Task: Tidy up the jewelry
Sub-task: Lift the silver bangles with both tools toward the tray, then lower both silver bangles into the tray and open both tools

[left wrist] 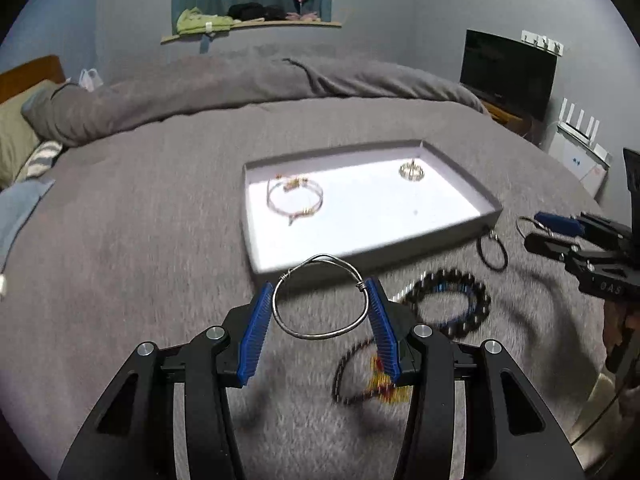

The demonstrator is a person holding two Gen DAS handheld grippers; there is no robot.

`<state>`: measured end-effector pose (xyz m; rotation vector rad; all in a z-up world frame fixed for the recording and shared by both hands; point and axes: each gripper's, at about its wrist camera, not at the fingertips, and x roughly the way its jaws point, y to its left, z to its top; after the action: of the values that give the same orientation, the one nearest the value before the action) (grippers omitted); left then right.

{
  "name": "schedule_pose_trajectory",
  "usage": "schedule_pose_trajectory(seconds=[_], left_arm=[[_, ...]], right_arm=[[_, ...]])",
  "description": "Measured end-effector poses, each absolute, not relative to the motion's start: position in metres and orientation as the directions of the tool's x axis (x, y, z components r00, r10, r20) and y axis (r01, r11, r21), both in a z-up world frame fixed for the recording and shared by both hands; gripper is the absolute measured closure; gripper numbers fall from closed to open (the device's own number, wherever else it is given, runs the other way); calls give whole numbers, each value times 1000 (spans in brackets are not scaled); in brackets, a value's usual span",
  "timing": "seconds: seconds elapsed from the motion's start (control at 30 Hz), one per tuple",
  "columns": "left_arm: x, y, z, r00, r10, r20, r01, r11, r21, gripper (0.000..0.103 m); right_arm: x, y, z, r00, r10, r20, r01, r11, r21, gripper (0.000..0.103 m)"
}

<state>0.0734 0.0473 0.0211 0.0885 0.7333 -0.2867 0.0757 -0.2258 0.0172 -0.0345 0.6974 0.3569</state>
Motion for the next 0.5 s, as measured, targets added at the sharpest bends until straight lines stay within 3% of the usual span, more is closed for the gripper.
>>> schedule_pose_trajectory(seconds=[0.5], left_arm=[[162,34,4,635,-221,-740,281,959,-46,53]], right_arm=[[165,-212,2,674,291,-679,-302,947,107,52]])
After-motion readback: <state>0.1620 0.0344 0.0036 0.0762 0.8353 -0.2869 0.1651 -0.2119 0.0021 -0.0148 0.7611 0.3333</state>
